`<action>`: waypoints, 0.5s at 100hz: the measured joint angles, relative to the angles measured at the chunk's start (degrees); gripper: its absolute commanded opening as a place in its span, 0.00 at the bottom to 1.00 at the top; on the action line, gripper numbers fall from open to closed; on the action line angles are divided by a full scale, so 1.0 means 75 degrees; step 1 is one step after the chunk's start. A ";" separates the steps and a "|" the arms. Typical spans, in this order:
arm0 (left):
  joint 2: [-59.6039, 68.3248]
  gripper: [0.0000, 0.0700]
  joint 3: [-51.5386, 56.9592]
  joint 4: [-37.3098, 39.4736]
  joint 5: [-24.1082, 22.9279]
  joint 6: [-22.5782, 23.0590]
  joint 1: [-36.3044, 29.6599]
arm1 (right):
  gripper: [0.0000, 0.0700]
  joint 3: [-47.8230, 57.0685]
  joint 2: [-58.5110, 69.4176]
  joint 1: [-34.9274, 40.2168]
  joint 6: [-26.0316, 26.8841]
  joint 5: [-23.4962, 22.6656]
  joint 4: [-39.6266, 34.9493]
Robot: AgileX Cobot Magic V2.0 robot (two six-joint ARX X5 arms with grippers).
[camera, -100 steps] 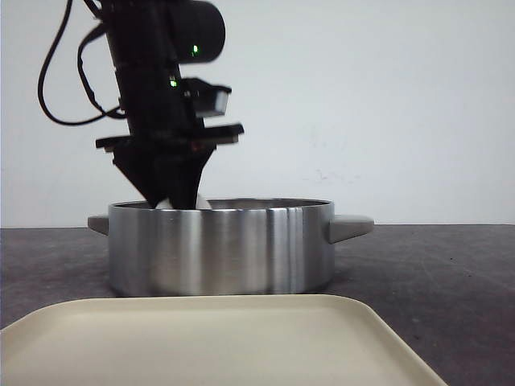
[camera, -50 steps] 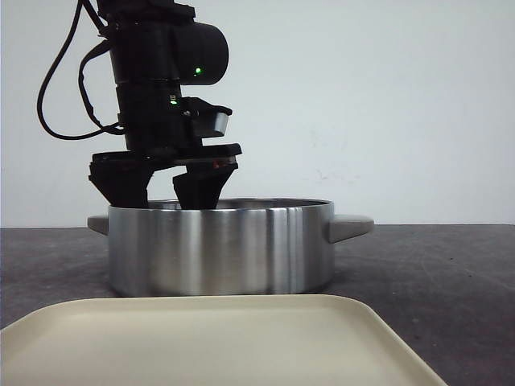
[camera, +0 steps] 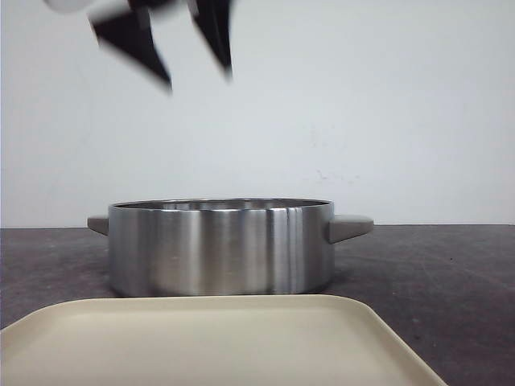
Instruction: Steam buns
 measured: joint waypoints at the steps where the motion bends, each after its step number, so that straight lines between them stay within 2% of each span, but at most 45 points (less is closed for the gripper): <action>1: -0.0117 0.59 0.0009 0.0023 -0.0003 -0.0023 0.0000 | 0.01 -0.0015 -0.0003 0.0003 0.0003 0.0044 -0.0003; 20: -0.1915 0.38 0.0035 -0.0137 -0.0315 -0.0108 -0.0090 | 0.02 -0.0431 -0.0006 0.0277 0.0000 0.0772 -0.0009; 33: -0.2897 0.22 -0.0172 -0.0510 -0.0484 -0.0117 -0.0090 | 0.02 -0.0956 -0.0009 0.0574 0.0003 0.1163 0.0353; 46: -0.4080 0.00 -0.0918 -0.0586 -0.0484 -0.0125 -0.0090 | 0.02 -0.1641 -0.0015 0.0778 0.0000 0.1145 0.1148; 50: -0.4473 0.00 -0.1227 -0.0586 -0.0484 -0.0128 -0.0090 | 0.02 -0.1891 -0.0023 0.0801 0.0003 0.1020 0.1492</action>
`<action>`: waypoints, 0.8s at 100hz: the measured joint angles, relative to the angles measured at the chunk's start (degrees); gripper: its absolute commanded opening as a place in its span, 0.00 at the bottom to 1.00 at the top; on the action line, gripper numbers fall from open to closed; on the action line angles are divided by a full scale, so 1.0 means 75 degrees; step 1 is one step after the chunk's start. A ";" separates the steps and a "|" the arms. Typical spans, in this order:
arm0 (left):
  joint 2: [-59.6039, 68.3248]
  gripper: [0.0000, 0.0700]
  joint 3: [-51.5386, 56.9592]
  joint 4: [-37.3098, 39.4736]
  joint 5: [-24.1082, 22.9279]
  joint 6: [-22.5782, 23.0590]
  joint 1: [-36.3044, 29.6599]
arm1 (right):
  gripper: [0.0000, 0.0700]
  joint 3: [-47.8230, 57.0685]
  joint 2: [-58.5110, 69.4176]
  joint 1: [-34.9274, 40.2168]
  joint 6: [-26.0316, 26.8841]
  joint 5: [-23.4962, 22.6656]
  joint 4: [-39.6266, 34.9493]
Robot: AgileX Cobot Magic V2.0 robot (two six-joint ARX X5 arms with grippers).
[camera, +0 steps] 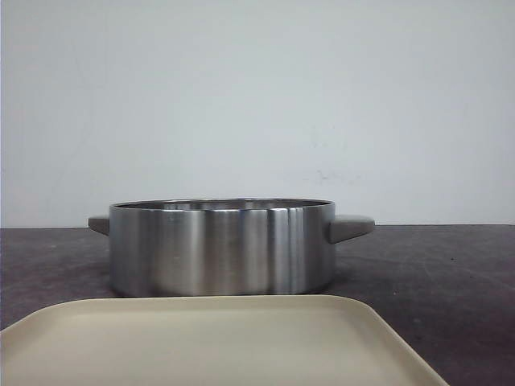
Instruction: Steam buns
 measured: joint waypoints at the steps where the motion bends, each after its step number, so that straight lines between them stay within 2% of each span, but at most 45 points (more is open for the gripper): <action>1: -0.0099 0.00 -0.0085 -0.0003 0.0000 -0.0003 0.0000 | 0.02 -0.0070 0.0000 0.0003 -0.0006 -0.0052 0.0102; 18: -0.1716 0.00 -0.1547 -0.0015 0.0000 -0.0117 0.0000 | 0.02 -0.1180 -0.0003 0.0000 -0.0096 -0.1306 0.2110; 28: -0.2492 0.00 -0.2154 -0.0032 0.0000 -0.0189 0.0000 | 0.02 -0.1591 -0.0003 0.0003 -0.0726 -0.2296 0.3669; 33: -0.2748 0.00 -0.2328 -0.0093 -0.0029 -0.0233 0.0000 | 0.02 -0.1635 0.0012 0.0003 -0.1131 -0.2600 0.4331; 40: -0.2978 0.00 -0.2430 -0.0210 -0.0125 -0.0259 0.0000 | 0.02 -0.1626 0.0006 0.0020 -0.1606 -0.2632 0.5013; 48: -0.3121 0.00 -0.2430 -0.0268 -0.0152 -0.0268 0.0000 | 0.02 -0.1623 -0.0032 0.0038 -0.1880 -0.2632 0.5170; 80: -0.3168 0.00 -0.2430 -0.0662 -0.0160 -0.0321 0.0000 | 0.02 -0.1623 -0.0026 0.0023 -0.2075 -0.2632 0.5304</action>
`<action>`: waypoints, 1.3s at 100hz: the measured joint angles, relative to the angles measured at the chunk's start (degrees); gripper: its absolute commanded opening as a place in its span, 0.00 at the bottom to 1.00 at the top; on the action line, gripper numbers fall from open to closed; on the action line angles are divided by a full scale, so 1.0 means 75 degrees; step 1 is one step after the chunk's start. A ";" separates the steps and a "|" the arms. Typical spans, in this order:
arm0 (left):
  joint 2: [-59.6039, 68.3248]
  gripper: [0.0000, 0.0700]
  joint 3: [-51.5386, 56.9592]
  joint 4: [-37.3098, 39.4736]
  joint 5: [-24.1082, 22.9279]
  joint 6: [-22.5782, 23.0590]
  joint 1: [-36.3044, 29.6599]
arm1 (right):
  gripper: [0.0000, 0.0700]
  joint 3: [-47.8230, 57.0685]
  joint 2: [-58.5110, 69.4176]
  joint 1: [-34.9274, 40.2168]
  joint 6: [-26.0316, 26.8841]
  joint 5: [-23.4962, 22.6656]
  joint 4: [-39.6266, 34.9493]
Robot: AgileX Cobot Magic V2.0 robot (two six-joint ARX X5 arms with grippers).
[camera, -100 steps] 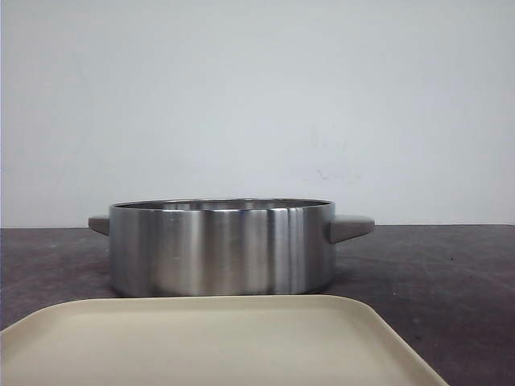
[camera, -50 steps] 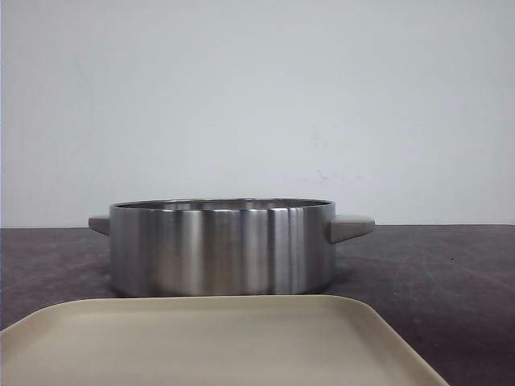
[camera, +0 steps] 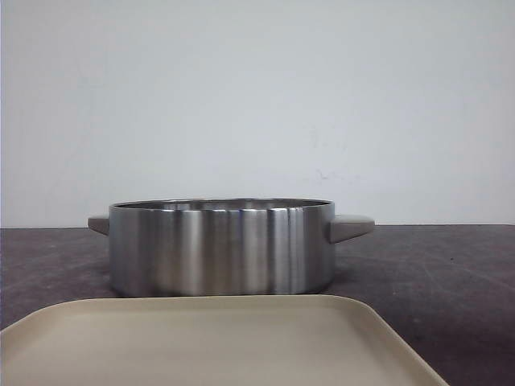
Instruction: Steam buns
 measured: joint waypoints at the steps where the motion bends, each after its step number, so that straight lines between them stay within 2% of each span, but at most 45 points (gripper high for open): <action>1: 0.0000 0.00 0.0000 0.0006 0.0000 0.0000 0.0000 | 0.02 0.0000 0.0000 0.0000 0.0000 0.0000 0.0000; 54: 0.0000 0.00 0.0000 0.0012 -0.0003 0.0000 0.0000 | 0.02 0.0000 -0.0015 -0.0073 0.0000 0.0047 -0.0026; 65: 0.0000 0.00 0.0000 0.0009 -0.0003 0.0000 0.0000 | 0.02 0.0000 -0.0332 -0.0420 0.0000 0.0012 -0.0976; 76: 0.0000 0.00 0.0000 0.0009 -0.0003 0.0000 0.0000 | 0.02 -0.0003 -0.0950 -0.1227 -0.0221 -0.0469 -0.1853; 87: 0.0000 0.00 0.0000 0.0009 -0.0003 0.0000 0.0000 | 0.02 -0.0023 -0.1545 -0.2372 -0.1035 -0.0930 -0.2136; 98: 0.0000 0.00 0.0000 0.0009 -0.0003 0.0000 0.0000 | 0.02 -0.0382 -0.2110 -0.3710 -0.1988 -0.1784 -0.1623; 109: 0.0000 0.00 0.0000 0.0009 -0.0003 0.0000 0.0000 | 0.02 -0.1192 -0.2821 -0.5015 -0.2416 -0.2518 -0.0836; 119: 0.0000 0.00 0.0000 0.0009 -0.0003 0.0000 0.0000 | 0.02 -0.2212 -0.3625 -0.6111 -0.2538 -0.2836 0.0154; 130: 0.0000 0.00 0.0000 0.0009 -0.0003 0.0000 0.0000 | 0.02 -0.3558 -0.4686 -0.7149 -0.2518 -0.2856 0.1055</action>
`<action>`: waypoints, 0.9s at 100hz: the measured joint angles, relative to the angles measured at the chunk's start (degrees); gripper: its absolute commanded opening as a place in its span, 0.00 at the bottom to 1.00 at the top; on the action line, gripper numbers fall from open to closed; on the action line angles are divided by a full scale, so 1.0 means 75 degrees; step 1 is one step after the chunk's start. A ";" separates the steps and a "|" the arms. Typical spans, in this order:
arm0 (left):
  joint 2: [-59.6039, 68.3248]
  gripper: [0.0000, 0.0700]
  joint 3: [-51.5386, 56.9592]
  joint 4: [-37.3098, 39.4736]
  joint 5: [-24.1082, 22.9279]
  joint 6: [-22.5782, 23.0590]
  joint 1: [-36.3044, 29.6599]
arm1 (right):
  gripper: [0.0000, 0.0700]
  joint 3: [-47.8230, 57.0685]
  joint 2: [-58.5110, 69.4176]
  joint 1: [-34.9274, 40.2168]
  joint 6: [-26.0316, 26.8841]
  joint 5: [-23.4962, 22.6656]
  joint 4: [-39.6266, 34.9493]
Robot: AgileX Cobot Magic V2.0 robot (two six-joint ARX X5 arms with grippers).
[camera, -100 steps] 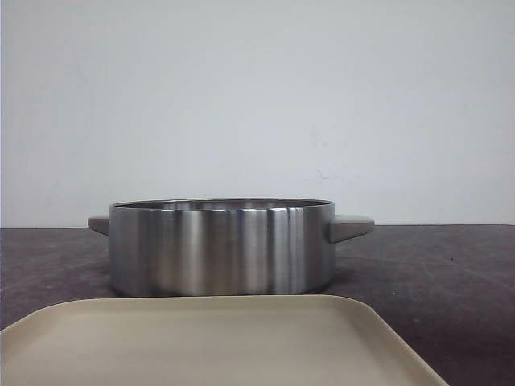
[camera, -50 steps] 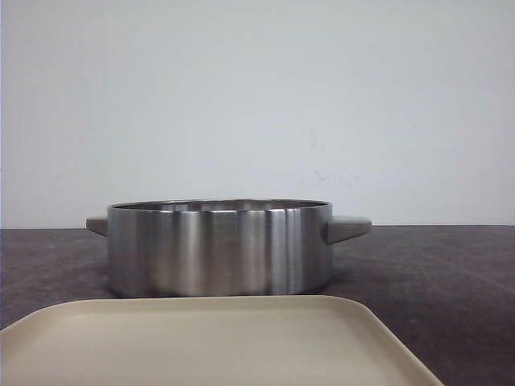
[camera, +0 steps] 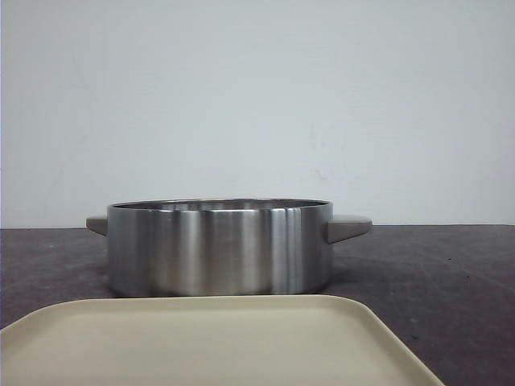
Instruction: Steam buns
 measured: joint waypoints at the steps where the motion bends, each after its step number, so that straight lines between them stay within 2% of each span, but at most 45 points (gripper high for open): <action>1: 0.0000 0.00 0.0000 0.0000 0.0000 0.0000 0.0000 | 0.02 -0.0114 -0.0093 -0.0087 0.0003 0.0000 0.0058; 20: 0.0000 0.00 0.0000 0.0000 0.0000 0.0000 0.0000 | 0.02 -0.2334 -0.1789 -0.1483 0.0248 -0.0114 0.0271; 42: 0.0000 0.00 0.0000 0.0000 0.0000 0.0000 0.0000 | 0.01 -0.4223 -0.3142 -0.2404 0.0685 -0.0344 0.0198; 59: 0.0000 0.00 0.0000 0.0000 0.0000 0.0000 0.0000 | 0.01 -0.4931 -0.3739 -0.2681 0.0898 -0.0562 0.0204; 82: 0.0000 0.00 0.0000 0.0000 0.0000 0.0000 0.0000 | 0.01 -0.5260 -0.3745 -0.2684 0.1093 -0.0597 0.0160; 90: 0.0000 0.00 0.0000 0.0000 0.0000 0.0000 0.0000 | 0.02 -0.5426 -0.3745 -0.2681 0.1189 -0.0781 0.0265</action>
